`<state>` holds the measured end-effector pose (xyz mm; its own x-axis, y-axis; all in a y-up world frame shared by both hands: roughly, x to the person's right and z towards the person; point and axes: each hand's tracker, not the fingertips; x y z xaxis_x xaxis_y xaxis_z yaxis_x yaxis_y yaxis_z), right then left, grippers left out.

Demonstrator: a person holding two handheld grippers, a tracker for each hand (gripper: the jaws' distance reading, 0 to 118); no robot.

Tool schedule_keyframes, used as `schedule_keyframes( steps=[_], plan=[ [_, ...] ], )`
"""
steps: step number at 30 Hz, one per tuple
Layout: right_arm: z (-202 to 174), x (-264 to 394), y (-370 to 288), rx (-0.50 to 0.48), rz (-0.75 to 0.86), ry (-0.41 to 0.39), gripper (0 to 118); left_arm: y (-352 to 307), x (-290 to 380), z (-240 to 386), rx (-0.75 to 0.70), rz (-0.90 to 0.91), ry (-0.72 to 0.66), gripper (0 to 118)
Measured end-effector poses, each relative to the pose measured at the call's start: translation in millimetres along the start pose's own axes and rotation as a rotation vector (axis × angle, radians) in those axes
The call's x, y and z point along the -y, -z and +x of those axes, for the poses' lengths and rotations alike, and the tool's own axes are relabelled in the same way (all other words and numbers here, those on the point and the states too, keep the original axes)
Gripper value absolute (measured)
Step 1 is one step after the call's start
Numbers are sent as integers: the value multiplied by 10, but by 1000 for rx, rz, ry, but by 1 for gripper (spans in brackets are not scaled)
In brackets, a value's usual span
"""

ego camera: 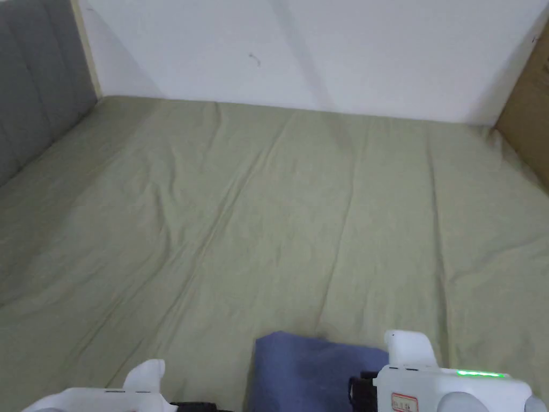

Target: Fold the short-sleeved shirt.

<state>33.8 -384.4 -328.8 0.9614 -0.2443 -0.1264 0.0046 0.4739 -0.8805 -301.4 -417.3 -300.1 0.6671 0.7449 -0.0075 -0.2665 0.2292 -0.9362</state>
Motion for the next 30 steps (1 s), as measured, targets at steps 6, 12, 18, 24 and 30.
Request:
schedule_keyframes(
  steps=[6, 12, 18, 24, 30],
  plan=[
    [-27, 199, 442, 86, -52, -62, 9, 251, -119, -183, 65, -70, -69, 110],
    [6, 127, 401, 79, -69, -45, 9, 703, -359, -331, 221, -104, -164, 111],
    [101, 103, 369, 38, -72, 31, 9, 1040, -431, -447, 365, -143, -260, 69],
    [8, 80, 255, 69, -53, -5, 9, 971, -447, -403, 263, -161, -239, 26],
    [-122, 0, 139, 78, -3, -5, 9, 340, -780, -374, 54, -107, -57, 26]
  ],
)
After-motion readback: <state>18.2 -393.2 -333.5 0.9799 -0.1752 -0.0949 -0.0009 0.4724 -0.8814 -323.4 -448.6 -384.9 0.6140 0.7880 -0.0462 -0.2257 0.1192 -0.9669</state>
